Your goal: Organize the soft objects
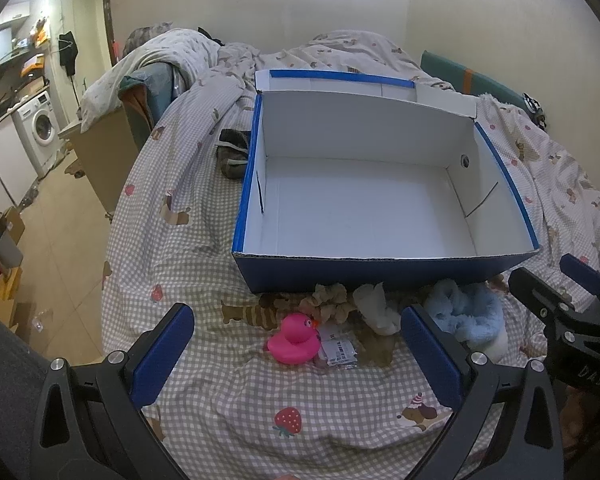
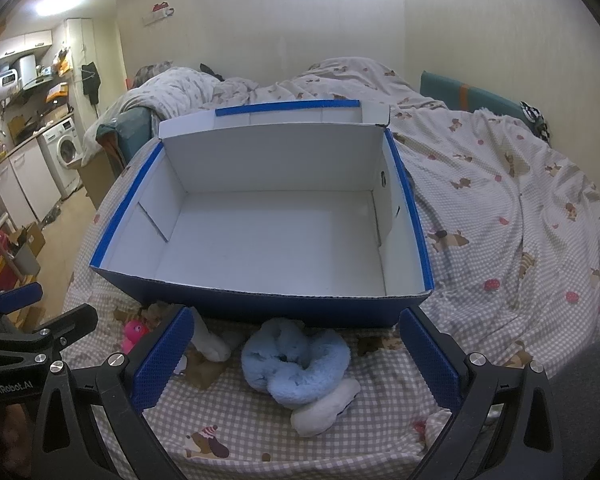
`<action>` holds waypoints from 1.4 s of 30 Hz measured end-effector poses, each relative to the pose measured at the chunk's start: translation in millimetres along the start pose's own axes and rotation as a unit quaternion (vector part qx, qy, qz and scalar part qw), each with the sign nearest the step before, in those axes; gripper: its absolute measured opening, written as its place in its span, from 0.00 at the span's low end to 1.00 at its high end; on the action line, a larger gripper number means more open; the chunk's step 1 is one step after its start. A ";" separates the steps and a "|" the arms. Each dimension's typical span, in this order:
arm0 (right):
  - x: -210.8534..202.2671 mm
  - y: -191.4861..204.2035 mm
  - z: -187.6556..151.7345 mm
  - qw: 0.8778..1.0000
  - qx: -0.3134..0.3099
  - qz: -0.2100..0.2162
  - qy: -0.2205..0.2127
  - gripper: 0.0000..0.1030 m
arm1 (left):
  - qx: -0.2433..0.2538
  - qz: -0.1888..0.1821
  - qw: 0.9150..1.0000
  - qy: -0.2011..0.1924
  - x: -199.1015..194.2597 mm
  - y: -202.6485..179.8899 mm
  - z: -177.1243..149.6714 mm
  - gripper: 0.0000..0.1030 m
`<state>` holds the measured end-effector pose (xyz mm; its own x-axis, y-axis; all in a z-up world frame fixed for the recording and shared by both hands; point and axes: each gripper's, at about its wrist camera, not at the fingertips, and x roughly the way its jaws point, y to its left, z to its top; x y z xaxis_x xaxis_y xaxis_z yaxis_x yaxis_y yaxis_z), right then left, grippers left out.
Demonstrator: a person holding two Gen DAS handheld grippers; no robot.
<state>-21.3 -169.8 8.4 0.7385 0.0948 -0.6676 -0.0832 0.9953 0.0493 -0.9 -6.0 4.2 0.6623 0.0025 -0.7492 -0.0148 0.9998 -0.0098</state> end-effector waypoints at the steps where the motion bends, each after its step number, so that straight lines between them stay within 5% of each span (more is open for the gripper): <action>1: -0.3 -0.3 -0.1 1.000 0.000 0.000 0.000 1.00 | 0.000 -0.001 1.000 0.000 0.1 0.2 -0.6 1.00; 36: 1.8 -0.3 -0.5 1.000 0.002 0.002 0.005 1.00 | -0.001 -0.003 1.000 -0.001 -1.1 1.5 -0.2 1.00; 42: -4.4 -2.6 6.9 1.000 0.008 0.017 0.025 1.00 | -0.011 -0.035 0.999 0.035 -0.2 3.1 10.1 1.00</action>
<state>-19.7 -172.7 16.3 0.7016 0.1279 -0.7010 -0.0970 0.9917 0.0839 6.5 -2.8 10.9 0.6082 -0.0688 -0.7908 0.0122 0.9969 -0.0773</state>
